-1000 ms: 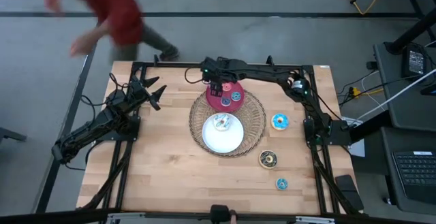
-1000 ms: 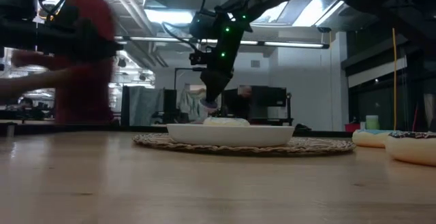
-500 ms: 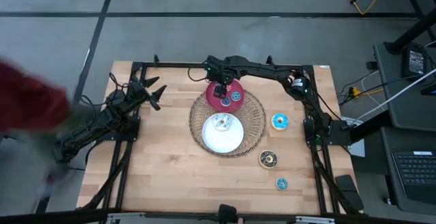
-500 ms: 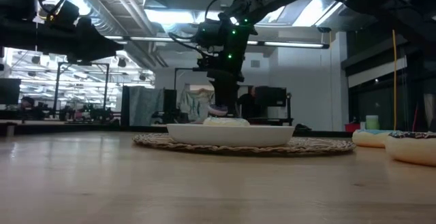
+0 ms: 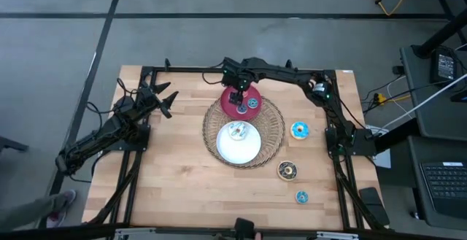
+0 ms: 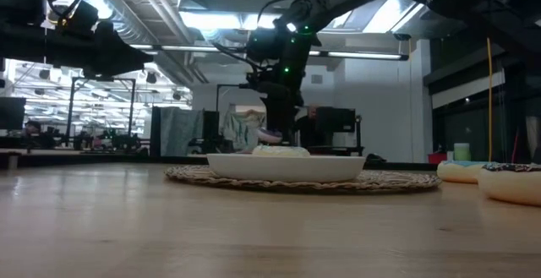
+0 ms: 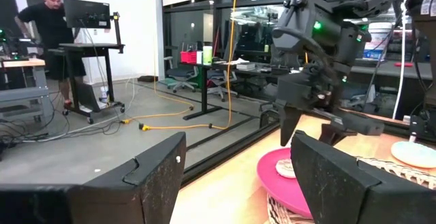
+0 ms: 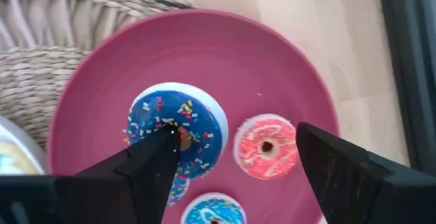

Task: Pick & Place donuts
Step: Put the small blue donut on the red plate

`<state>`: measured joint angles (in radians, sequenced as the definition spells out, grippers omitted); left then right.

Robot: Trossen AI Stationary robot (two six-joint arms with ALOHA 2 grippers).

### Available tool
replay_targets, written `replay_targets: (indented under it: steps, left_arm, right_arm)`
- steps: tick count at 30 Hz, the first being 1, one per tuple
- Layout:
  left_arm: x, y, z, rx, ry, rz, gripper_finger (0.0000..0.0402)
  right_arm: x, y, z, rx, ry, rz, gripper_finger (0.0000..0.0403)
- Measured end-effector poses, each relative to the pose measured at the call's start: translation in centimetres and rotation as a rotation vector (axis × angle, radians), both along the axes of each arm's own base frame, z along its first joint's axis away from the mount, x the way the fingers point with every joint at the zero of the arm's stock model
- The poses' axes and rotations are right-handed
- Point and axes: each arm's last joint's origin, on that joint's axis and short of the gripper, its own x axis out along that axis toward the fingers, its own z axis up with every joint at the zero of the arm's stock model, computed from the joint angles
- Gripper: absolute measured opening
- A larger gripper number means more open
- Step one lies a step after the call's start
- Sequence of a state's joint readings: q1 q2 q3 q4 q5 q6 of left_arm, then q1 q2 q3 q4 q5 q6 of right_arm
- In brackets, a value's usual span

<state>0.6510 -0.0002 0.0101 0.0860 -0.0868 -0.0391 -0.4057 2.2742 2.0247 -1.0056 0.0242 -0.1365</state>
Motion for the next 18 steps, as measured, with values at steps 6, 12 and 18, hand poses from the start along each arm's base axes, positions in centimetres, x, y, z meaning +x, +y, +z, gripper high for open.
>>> replay_targets:
  steps: [6,12,18]
  left_arm:
    - [0.0,0.0,0.0,0.0,0.0,0.0,0.0256]
    - [0.0,0.0,0.0,0.0,0.0,0.0,0.0256]
    - [-0.01,-0.01,0.16,0.008,-0.018,-0.001,0.0256]
  right_arm:
    - [-0.09,-0.16,0.0,0.001,0.001,-0.005,0.0291]
    - [-0.15,-0.13,-0.03,0.004,0.009,-0.002,0.0291]
    - [-0.31,-0.06,-0.07,0.01,0.026,0.0,0.0291]
